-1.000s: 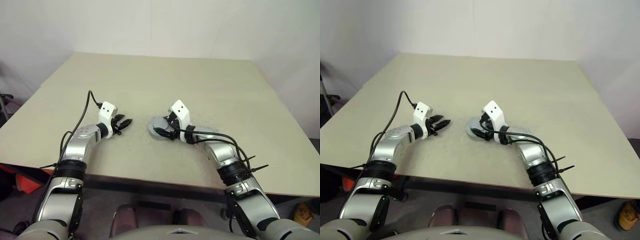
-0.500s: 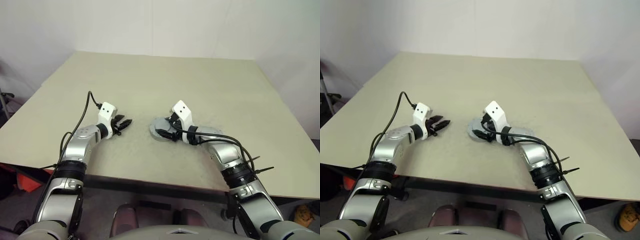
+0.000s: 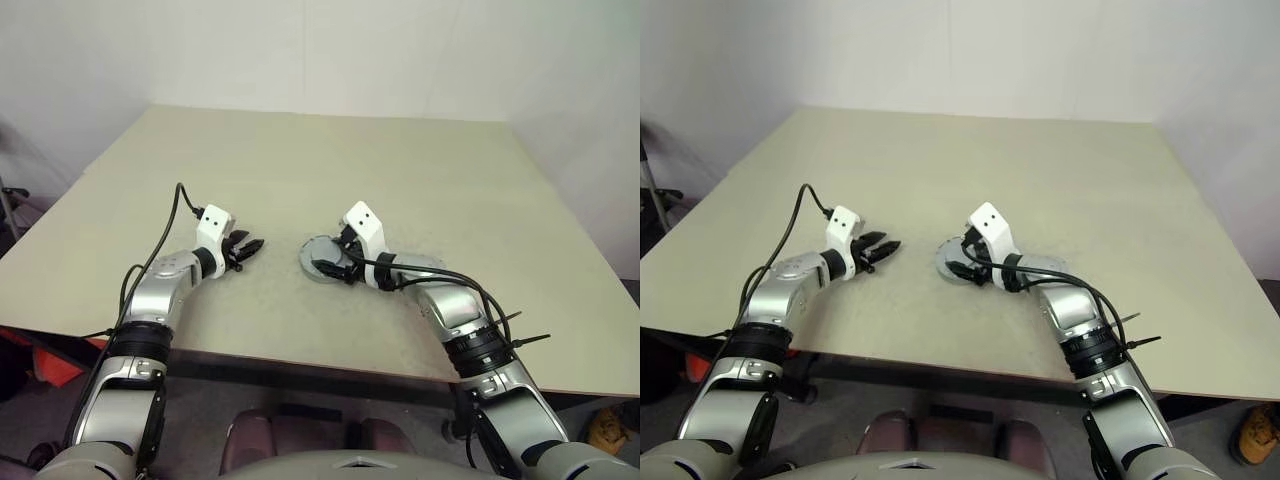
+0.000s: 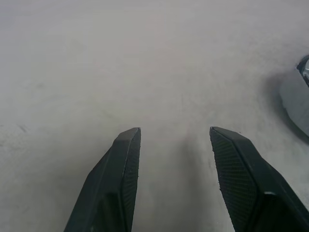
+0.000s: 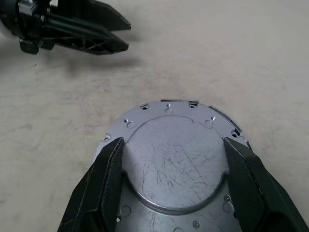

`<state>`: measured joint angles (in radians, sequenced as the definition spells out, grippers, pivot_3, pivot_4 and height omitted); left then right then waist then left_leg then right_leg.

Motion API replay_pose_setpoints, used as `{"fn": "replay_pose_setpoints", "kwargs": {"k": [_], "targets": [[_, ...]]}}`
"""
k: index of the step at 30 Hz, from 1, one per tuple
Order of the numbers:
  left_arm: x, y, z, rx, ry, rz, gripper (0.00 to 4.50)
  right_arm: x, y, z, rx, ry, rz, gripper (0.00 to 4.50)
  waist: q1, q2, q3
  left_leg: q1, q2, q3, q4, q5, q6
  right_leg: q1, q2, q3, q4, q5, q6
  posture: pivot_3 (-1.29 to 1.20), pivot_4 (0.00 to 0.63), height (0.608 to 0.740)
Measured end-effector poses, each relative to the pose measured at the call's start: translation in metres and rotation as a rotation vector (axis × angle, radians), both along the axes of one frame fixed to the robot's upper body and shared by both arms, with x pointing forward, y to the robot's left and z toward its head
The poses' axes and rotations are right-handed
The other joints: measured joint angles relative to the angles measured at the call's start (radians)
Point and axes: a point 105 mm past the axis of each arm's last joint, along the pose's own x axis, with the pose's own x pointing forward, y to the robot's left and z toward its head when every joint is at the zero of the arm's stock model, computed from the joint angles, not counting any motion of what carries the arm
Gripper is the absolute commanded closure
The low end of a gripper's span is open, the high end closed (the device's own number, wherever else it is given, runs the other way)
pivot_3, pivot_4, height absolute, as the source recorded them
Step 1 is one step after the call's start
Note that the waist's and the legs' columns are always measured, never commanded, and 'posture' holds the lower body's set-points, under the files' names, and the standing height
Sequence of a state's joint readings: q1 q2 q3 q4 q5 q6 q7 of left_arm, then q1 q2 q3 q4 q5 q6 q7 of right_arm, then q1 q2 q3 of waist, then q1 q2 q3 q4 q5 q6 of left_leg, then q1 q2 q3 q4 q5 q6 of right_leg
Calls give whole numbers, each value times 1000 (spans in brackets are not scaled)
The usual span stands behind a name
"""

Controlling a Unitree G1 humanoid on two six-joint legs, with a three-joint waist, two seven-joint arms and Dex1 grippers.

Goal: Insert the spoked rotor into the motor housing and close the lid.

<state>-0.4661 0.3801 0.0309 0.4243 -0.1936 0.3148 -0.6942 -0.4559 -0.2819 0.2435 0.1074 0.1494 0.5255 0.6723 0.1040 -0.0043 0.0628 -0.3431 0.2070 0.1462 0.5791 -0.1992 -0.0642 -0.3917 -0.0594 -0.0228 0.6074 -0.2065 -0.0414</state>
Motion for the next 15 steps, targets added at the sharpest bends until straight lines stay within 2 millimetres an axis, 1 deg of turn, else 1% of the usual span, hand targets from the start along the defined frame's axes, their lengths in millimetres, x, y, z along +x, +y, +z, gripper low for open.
{"fn": "replay_pose_setpoints", "kwargs": {"k": [5,15], "targets": [[0,0,-1,1,2,0,2063,0,1,3,36,7,-1,1420,-1,0,0,-3,0,0,0,0,0,-4,0,0,0,0,0,0,0,740],[0,0,-1,3,1,-1,2063,-1,1,5,39,-26,6,1420,-3,0,0,-6,0,0,0,0,0,-8,0,0,0,0,0,0,0,740]]}}
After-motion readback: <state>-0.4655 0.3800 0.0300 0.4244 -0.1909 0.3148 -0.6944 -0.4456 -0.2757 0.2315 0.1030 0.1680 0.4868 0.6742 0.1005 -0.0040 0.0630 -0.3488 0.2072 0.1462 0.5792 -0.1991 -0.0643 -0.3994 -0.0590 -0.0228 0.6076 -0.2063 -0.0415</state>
